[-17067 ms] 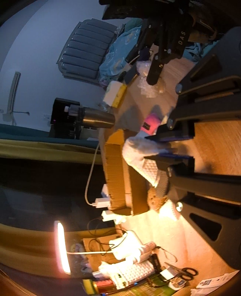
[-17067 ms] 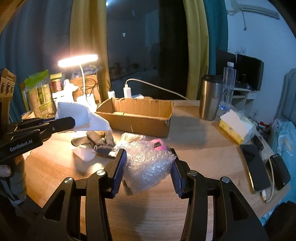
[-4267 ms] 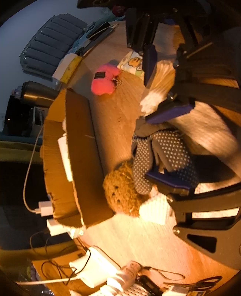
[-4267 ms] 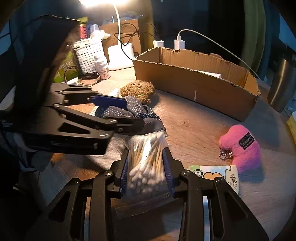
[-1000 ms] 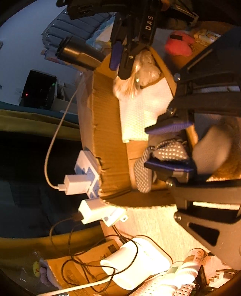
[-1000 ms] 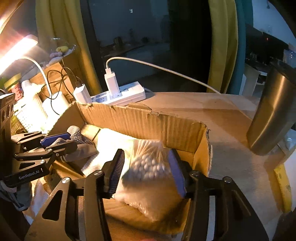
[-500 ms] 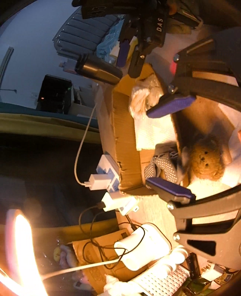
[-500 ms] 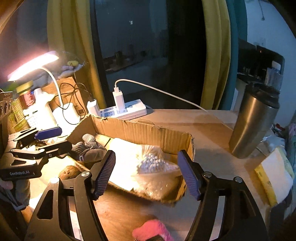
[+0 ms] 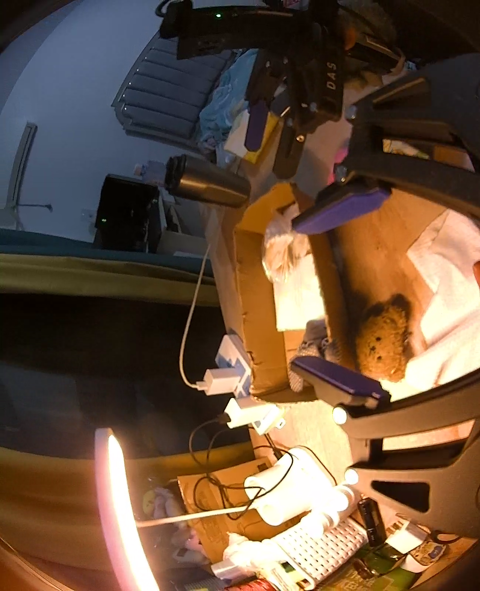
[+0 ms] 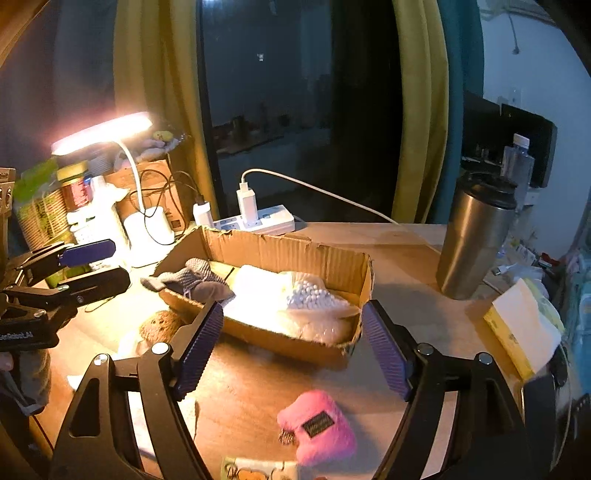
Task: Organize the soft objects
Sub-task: 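Move the left gripper down to the white paper towel on the desk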
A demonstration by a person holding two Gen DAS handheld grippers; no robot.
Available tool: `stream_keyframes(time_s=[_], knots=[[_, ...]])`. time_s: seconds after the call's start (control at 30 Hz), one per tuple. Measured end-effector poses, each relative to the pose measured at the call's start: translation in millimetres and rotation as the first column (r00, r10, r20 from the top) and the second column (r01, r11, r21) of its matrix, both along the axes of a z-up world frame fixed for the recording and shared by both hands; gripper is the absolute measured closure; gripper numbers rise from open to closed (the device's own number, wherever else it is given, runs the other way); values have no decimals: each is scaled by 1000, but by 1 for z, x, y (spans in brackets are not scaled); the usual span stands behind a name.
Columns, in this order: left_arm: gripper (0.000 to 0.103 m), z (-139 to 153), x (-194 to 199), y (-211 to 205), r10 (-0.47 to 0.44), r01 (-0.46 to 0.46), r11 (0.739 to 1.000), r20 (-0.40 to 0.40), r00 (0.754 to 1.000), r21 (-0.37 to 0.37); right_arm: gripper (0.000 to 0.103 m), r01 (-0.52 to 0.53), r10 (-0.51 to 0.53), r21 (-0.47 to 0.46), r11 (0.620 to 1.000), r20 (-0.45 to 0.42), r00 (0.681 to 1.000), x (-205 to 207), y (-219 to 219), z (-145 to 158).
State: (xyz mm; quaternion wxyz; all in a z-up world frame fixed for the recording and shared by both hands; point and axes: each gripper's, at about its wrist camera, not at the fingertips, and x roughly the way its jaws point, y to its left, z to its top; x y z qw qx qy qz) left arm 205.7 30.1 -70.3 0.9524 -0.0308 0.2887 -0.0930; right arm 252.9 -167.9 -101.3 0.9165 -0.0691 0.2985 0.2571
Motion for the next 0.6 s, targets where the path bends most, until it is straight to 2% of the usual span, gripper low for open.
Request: stream_keyframes(time_s=[0.3,0.6], knots=[[32,-11,-35,0,13,-13,1000,-1,1000,-12,22,6,-6,-11,1000,1,1000,-31,-10,-11],[32,-36,-53,-4,24,-25,999,-46,999,-25,22,20,-21,-30,999,-39,999,-45,-23,-32]])
